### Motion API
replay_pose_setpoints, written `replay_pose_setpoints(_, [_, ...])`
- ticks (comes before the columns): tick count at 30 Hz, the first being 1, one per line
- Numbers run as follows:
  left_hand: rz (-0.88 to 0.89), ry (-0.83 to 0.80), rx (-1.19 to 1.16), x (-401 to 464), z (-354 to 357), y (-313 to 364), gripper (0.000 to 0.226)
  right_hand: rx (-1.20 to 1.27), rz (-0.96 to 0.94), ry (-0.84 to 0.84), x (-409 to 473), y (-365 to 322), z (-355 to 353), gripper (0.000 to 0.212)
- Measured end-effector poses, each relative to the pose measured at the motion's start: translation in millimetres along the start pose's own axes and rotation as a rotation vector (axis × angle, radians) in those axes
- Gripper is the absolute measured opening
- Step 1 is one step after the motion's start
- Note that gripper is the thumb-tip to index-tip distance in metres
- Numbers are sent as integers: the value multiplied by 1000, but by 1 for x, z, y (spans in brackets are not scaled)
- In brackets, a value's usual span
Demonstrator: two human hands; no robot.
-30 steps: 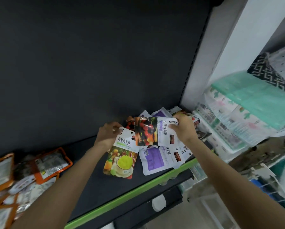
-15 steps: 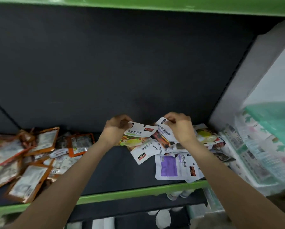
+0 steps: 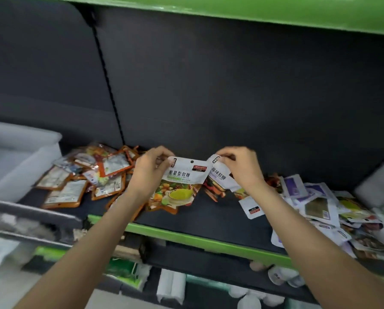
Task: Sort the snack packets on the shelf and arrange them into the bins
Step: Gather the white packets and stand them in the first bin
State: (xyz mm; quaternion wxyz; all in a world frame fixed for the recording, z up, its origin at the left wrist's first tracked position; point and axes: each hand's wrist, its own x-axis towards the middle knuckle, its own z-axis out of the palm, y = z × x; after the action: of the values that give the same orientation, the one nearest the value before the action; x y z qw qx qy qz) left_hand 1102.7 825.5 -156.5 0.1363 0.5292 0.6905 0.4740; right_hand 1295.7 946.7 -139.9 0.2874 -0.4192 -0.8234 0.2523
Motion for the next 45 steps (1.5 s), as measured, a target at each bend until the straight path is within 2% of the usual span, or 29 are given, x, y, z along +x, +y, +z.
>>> replay_pose_setpoints(12, [-51,245,138,-61,-235,-122,13,13,-201,-25,-6,-197,188,17])
replay_pose_setpoints(18, [-101,328,134,-73,-317,-168,13,66,-267,-35,4,-282,263,17])
replay_pose_setpoints(31, [-170,475,215,-19,-476,-258,15,122,-393,-88,92,-424,392,19])
replay_pose_setpoints(38, [-229,601,249,-20,-565,-304,12,95,-476,-144,119,-511,467,19])
replay_pose_setpoints(45, [-238,602,222,-25,-676,-373,13,64,-495,-125,130,-597,555,17])
